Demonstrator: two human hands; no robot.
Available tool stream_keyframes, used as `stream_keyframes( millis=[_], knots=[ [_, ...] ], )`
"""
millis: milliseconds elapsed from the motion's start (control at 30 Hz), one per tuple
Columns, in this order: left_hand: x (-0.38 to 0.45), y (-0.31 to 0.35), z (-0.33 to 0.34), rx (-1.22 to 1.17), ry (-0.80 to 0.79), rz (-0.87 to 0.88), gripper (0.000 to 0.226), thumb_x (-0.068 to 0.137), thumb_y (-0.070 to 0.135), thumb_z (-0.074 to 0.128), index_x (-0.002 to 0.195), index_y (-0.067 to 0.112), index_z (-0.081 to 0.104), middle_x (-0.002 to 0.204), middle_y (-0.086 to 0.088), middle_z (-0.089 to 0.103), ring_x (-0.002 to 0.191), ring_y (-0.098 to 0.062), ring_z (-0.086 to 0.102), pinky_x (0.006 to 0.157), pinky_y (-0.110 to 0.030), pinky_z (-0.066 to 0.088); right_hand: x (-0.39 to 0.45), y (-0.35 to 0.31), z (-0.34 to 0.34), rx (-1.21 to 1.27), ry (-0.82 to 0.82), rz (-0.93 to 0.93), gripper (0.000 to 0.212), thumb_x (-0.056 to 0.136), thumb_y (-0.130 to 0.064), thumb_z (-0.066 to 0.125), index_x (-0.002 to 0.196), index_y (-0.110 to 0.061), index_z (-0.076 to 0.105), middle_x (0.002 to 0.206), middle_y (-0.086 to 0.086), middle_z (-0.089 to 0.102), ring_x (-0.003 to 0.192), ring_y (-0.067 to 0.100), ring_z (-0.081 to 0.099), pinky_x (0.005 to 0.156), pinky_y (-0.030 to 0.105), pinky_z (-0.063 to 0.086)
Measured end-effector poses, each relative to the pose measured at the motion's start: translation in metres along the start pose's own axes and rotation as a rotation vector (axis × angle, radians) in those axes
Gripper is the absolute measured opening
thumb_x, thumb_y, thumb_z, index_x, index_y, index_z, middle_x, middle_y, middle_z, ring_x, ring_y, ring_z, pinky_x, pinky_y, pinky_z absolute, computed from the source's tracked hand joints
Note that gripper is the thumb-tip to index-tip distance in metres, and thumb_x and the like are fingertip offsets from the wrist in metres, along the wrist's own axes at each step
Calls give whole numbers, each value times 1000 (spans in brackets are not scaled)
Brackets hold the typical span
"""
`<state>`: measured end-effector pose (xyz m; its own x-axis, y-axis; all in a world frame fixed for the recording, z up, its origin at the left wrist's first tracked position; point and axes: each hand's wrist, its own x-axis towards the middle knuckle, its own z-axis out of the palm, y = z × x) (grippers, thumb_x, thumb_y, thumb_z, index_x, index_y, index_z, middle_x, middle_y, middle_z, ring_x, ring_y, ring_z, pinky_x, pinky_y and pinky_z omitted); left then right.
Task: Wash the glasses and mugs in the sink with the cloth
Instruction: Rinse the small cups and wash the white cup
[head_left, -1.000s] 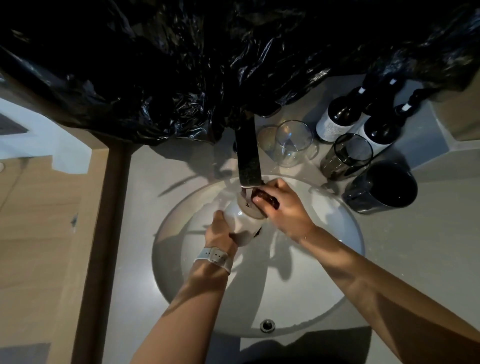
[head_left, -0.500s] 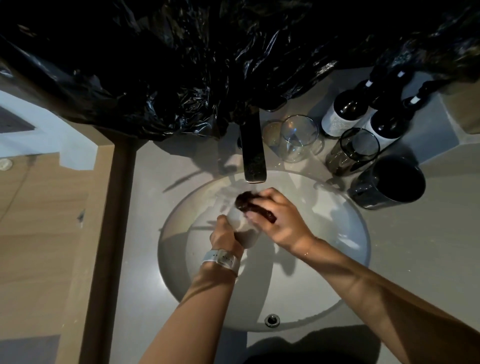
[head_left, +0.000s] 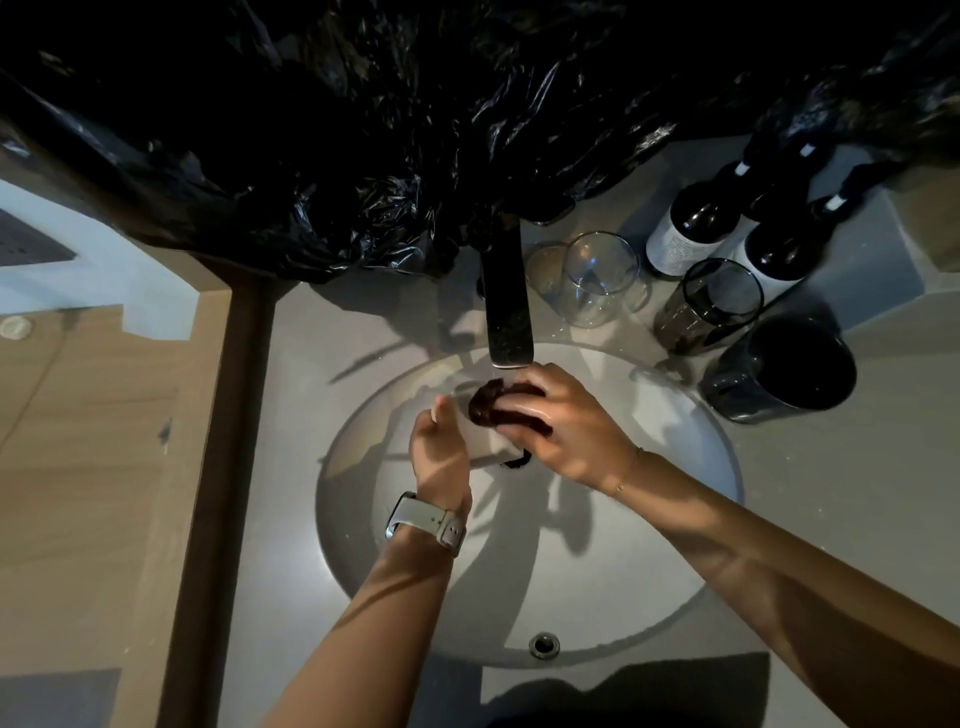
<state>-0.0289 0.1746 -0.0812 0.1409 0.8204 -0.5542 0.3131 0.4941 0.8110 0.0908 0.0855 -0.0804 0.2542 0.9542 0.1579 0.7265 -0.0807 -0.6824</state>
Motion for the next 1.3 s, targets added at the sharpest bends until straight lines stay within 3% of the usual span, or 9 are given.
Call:
stream_keyframes(
  millis=[233,433,533,667,767,867,1000,1200,1300],
  knots=[
    [-5,-22,5,-2,-32,29,42,92,52,47,86,13,64,90,-15,66,91,-40,64,88,-56,53,43,15,16,-27,-154,223,32,90,-34,63,107,-8,71,115,9,65,107,25,60,93,29,44],
    [-4,-18,7,-163,-40,-236,33,105,25,43,85,6,61,82,-13,59,77,-26,55,67,-32,47,11,6,5,56,-84,155,32,87,-32,67,109,-9,72,117,11,61,109,22,54,99,14,31],
    [-3,-14,7,-251,-148,-288,38,108,25,33,87,9,60,76,-9,61,67,-20,62,58,-27,51,-22,-4,8,-17,-91,-3,32,90,-41,57,110,-20,70,115,5,58,104,22,50,93,27,41],
    [8,-1,9,-187,-288,-337,23,105,34,40,101,17,54,83,2,57,82,-14,64,53,-19,52,-53,-10,26,105,310,140,24,93,-32,57,115,-25,62,124,-5,45,116,15,44,103,23,35],
    [11,-4,16,-151,-385,-369,52,74,57,65,113,22,61,101,-4,69,95,-24,66,70,-31,57,-49,-22,31,294,597,344,27,95,-33,52,116,-19,58,120,1,45,115,8,48,104,20,36],
    [1,-13,18,-387,-349,-557,43,99,42,48,125,10,58,115,-21,66,95,-33,64,61,-45,62,-31,-22,34,676,738,736,41,91,-52,48,117,-22,58,115,9,59,108,23,57,95,37,45],
    [-16,-20,21,-304,-333,-544,22,106,29,41,102,18,59,108,-11,65,86,-24,62,60,-34,59,-11,-4,21,978,673,1032,20,97,-35,54,105,-20,64,102,7,68,95,26,62,77,35,50],
    [7,-17,10,-387,-223,-491,44,104,35,35,130,6,56,127,-23,62,114,-38,59,83,-49,56,-15,-19,27,956,550,959,20,98,-30,52,87,-21,66,69,-2,61,58,16,51,49,23,39],
    [18,-18,3,-230,-187,-295,38,104,33,37,112,6,62,114,-22,66,96,-35,64,67,-42,58,-25,-24,22,921,467,921,21,98,-29,54,83,-17,62,62,2,59,50,18,50,48,26,38]
  ],
)
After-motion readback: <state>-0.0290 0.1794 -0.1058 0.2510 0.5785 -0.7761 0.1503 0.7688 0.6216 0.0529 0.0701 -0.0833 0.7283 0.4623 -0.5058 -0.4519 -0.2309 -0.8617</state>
